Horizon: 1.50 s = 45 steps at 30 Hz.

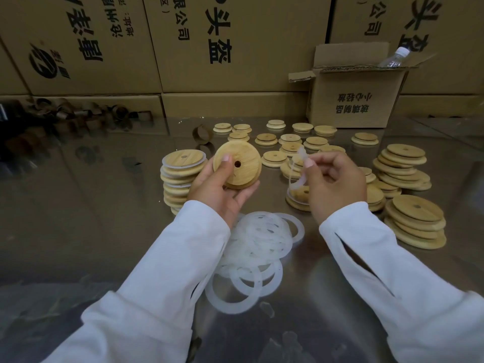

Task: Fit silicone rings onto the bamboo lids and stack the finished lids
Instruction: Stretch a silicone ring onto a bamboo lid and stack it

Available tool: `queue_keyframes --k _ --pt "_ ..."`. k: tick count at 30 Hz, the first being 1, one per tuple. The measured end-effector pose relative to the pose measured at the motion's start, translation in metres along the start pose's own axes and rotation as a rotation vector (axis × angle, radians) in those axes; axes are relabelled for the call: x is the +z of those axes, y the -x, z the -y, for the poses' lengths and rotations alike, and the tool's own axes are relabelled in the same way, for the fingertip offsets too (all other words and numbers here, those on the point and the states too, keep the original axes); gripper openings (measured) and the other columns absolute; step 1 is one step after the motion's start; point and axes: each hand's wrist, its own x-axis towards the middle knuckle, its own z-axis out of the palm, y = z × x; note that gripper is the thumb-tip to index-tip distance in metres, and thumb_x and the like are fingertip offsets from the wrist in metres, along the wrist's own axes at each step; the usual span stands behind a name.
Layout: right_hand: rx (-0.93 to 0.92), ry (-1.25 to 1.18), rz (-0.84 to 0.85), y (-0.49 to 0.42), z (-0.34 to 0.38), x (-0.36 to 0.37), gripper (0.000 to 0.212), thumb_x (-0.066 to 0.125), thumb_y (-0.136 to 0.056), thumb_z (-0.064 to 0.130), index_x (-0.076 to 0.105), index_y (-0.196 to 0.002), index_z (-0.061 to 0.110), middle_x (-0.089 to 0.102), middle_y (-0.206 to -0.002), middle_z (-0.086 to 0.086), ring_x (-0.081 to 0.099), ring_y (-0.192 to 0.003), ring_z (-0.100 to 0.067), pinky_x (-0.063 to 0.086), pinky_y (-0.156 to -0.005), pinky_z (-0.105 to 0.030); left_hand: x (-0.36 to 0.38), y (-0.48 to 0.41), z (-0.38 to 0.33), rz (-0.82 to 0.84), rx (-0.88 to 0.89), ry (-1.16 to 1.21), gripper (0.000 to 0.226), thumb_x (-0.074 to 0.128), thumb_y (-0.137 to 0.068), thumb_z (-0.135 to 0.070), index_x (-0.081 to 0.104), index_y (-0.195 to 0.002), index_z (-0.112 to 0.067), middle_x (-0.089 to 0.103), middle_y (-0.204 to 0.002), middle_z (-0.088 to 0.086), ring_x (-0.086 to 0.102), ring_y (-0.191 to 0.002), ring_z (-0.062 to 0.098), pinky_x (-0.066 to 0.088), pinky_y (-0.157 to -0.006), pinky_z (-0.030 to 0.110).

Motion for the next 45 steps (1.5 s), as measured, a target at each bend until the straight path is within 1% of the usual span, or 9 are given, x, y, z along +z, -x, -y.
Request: queue_keyframes --k 2,6,10,12,14,17,33,41,45 --pt "0.052 -0.164 0.0 0.0 0.006 0.0 0.011 0.057 -0.089 0.01 0.061 -0.082 0.018 0.062 -0.067 0.007 0.058 -0.056 0.002 0.044 -0.053 -0.007 0.001 0.0 0.001 -0.005 -0.052 -0.035 0.013 0.049 -0.092 -0.012 0.058 -0.102 -0.013 0.061 -0.105 0.011 0.062 -0.092 0.03 0.058 -0.061 0.039" --pt "0.185 -0.358 0.136 0.001 0.012 -0.002 0.017 0.059 -0.088 0.012 0.063 -0.078 0.025 0.064 -0.057 0.012 0.058 -0.053 0.0 0.046 -0.051 -0.013 0.003 0.003 0.001 -0.025 -0.172 -0.083 0.026 0.051 -0.091 -0.016 0.055 -0.116 -0.007 0.061 -0.105 0.014 0.062 -0.088 0.031 0.056 -0.056 0.039" --pt "0.213 -0.236 0.237 0.005 0.01 0.001 0.014 0.062 -0.085 0.011 0.065 -0.077 0.021 0.064 -0.054 0.011 0.055 -0.048 0.001 0.047 -0.052 -0.012 0.004 0.004 0.003 0.063 -0.293 -0.153 0.05 0.048 -0.09 -0.037 0.046 -0.13 -0.007 0.055 -0.127 0.018 0.059 -0.107 0.033 0.058 -0.064 0.04" --pt "0.244 -0.172 0.22 0.005 0.009 0.003 0.015 0.063 -0.084 0.009 0.065 -0.075 0.02 0.062 -0.053 0.01 0.054 -0.045 0.002 0.046 -0.049 -0.01 0.004 0.006 0.004 0.113 -0.311 -0.199 0.058 0.051 -0.083 -0.044 0.05 -0.127 -0.006 0.058 -0.124 0.018 0.062 -0.106 0.032 0.059 -0.066 0.038" --pt "0.256 -0.144 0.207 0.004 0.008 0.003 0.016 0.064 -0.083 0.009 0.065 -0.073 0.02 0.061 -0.053 0.009 0.053 -0.043 0.003 0.044 -0.047 -0.01 0.003 0.008 0.006 0.147 -0.269 -0.265 0.047 0.056 -0.079 -0.036 0.057 -0.116 -0.007 0.064 -0.113 0.017 0.066 -0.097 0.028 0.059 -0.066 0.037" --pt "0.25 -0.125 0.209 0.003 0.008 0.003 0.015 0.064 -0.083 0.009 0.065 -0.072 0.02 0.059 -0.053 0.01 0.052 -0.043 0.004 0.043 -0.047 -0.009 0.002 0.01 0.008 0.165 -0.197 -0.317 0.02 0.05 -0.091 -0.014 0.06 -0.107 -0.008 0.065 -0.102 0.014 0.067 -0.089 0.025 0.059 -0.065 0.035" --pt "0.233 -0.093 0.156 0.001 0.01 -0.001 0.018 0.068 -0.08 0.019 0.064 -0.064 0.024 0.06 -0.057 0.013 0.053 -0.047 0.01 0.04 -0.045 -0.003 0.005 0.013 0.013 0.256 -0.158 -0.388 0.02 0.039 -0.096 -0.013 0.059 -0.102 -0.017 0.063 -0.105 0.011 0.063 -0.094 0.026 0.058 -0.069 0.038" --pt "0.296 -0.066 0.146 -0.001 0.009 -0.001 0.015 0.066 -0.081 0.018 0.065 -0.067 0.02 0.059 -0.06 0.004 0.048 -0.041 0.007 0.037 -0.042 -0.004 0.005 0.013 0.014 0.227 -0.158 -0.399 0.021 0.039 -0.097 -0.016 0.059 -0.101 -0.015 0.062 -0.103 0.011 0.062 -0.094 0.028 0.057 -0.066 0.041" --pt "0.304 -0.041 0.155 0.0 0.008 -0.001 0.014 0.066 -0.082 0.021 0.065 -0.067 0.022 0.061 -0.063 0.008 0.054 -0.051 0.005 0.04 -0.049 -0.008 0.004 0.013 0.015 0.221 -0.103 -0.442 0.021 0.04 -0.097 -0.016 0.06 -0.099 -0.015 0.063 -0.103 0.012 0.062 -0.095 0.029 0.058 -0.066 0.039"
